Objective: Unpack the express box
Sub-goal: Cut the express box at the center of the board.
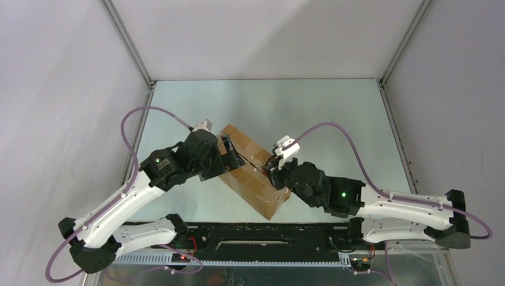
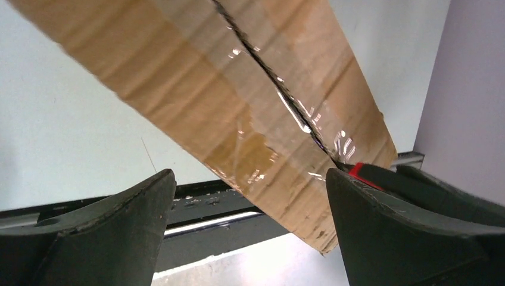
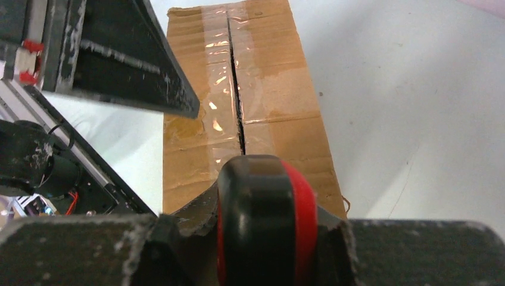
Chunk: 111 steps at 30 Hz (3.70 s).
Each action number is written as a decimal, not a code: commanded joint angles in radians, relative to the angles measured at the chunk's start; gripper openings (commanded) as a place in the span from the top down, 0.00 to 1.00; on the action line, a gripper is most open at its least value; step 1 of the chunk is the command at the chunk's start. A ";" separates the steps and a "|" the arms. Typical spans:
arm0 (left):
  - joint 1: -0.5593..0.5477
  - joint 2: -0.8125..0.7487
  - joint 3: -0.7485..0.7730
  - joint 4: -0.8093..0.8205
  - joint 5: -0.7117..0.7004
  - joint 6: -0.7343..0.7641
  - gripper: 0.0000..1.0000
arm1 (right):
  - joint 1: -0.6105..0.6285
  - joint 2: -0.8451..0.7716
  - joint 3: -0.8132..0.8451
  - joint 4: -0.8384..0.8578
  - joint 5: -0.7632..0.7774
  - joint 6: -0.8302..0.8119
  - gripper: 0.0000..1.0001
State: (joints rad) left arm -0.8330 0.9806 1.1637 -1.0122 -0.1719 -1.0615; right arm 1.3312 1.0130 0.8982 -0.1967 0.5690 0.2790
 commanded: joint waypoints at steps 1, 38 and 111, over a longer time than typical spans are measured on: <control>-0.052 -0.044 -0.029 0.122 -0.031 0.179 0.00 | -0.039 0.063 0.060 0.046 -0.036 -0.001 1.00; -0.520 -0.267 -0.399 0.146 -0.769 -0.170 0.00 | -0.077 0.345 0.314 -0.070 0.040 0.202 1.00; -0.528 -0.212 -0.561 0.239 -1.014 -0.503 0.00 | -0.077 0.567 0.534 -0.252 0.061 0.322 1.00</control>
State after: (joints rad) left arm -1.4315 0.8139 0.6342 -0.7288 -1.0527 -1.5452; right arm 1.2217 1.6009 1.4265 -0.3019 0.6621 0.5766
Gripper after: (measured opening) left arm 0.996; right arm 0.272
